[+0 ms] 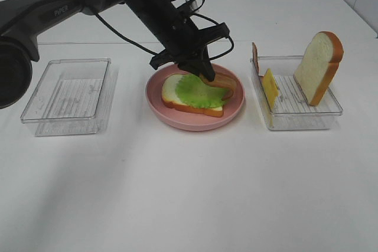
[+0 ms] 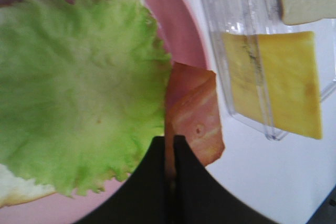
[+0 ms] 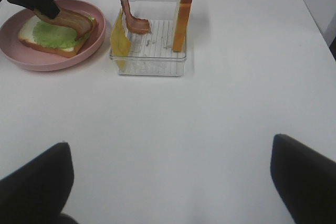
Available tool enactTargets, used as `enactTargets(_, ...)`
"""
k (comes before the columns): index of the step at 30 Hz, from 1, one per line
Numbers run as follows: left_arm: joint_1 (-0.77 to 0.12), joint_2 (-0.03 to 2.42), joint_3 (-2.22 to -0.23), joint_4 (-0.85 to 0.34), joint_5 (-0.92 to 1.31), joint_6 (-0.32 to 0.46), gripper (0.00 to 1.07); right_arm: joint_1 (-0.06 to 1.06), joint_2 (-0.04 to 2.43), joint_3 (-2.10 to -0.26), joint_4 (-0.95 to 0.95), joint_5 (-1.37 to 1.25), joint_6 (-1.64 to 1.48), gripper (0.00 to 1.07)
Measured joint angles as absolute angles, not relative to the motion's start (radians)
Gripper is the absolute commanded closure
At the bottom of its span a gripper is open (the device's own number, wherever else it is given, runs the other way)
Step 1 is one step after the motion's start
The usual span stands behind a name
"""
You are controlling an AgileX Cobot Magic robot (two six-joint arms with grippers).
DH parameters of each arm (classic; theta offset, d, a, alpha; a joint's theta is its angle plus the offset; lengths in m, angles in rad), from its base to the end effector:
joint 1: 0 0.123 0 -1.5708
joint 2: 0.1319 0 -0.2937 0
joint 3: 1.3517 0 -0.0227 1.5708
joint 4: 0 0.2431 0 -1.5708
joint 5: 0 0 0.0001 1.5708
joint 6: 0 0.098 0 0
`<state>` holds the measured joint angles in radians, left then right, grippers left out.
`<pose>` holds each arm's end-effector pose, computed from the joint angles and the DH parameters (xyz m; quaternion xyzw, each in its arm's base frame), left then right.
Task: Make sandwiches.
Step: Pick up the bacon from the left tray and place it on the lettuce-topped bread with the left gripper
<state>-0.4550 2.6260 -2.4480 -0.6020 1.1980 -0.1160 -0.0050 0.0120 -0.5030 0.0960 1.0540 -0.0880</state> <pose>0.4669 -0.2860 0.1553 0.0924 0.9435 -0.3147 0.0475 -0.0126 0.0082 0.2723 -0.0369 0.8521 0.0237 0.5216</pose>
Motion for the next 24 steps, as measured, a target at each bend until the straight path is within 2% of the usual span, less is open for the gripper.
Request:
enactTargets(8,-0.448,2.626,-2.448,-0.456,1.194,-0.169,1.07,-0.005,0.012,-0.503,0.096,1.054,-0.088,0.1)
enactTargets(24,-0.448,2.626,-2.448,-0.39,1.193,-0.2,1.07,-0.005,0.012,-0.503,0.096,1.054,-0.088,0.1)
